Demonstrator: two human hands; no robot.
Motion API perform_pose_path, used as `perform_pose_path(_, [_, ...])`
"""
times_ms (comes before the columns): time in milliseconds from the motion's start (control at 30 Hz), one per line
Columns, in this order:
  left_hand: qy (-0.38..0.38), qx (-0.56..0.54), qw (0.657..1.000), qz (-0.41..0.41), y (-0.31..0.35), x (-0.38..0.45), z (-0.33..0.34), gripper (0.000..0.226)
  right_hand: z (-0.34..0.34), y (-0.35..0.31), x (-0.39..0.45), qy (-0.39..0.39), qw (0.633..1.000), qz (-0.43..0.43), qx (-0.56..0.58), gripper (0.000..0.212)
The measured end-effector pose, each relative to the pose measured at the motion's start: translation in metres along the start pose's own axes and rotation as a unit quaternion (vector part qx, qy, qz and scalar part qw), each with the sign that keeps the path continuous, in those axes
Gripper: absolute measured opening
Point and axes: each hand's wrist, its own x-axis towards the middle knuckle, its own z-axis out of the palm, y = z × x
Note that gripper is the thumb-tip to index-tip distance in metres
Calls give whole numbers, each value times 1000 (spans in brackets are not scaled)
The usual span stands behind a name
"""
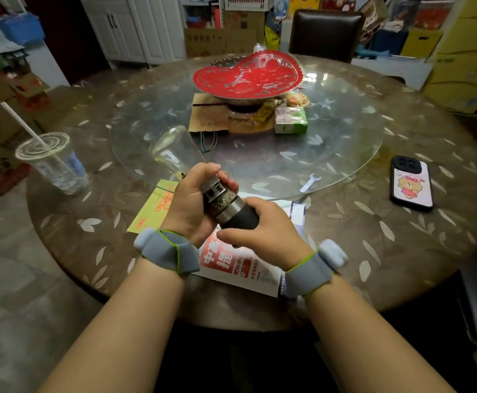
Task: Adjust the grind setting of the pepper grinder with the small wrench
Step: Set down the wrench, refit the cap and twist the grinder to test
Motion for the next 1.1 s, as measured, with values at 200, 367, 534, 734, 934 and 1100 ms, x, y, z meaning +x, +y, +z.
perform_pose_path(200, [-178,-22,983,-38,11,-6,-4,29,-8,-7,-2,-200,915,104,334,43])
perform_pose_path(367, [-154,14,987,-31,12,-5,2,13,-17,-1,1,-258,900,124,330,52])
perform_pose_path(534, [-34,184,981,43,1,2,-2,18,-30,-7,15,-67,988,43,134,80])
perform_pose_path(734, [-152,404,896,105,-14,-3,9,40,-27,-30,29,4,991,-4,130,57])
perform_pose_path(934, [-110,459,879,66,-23,-10,-3,84,-25,-30,30,145,958,-68,237,23])
perform_pose_path(1100, [-111,555,822,67,-26,-16,-6,66,-32,-37,29,120,930,-105,331,25])
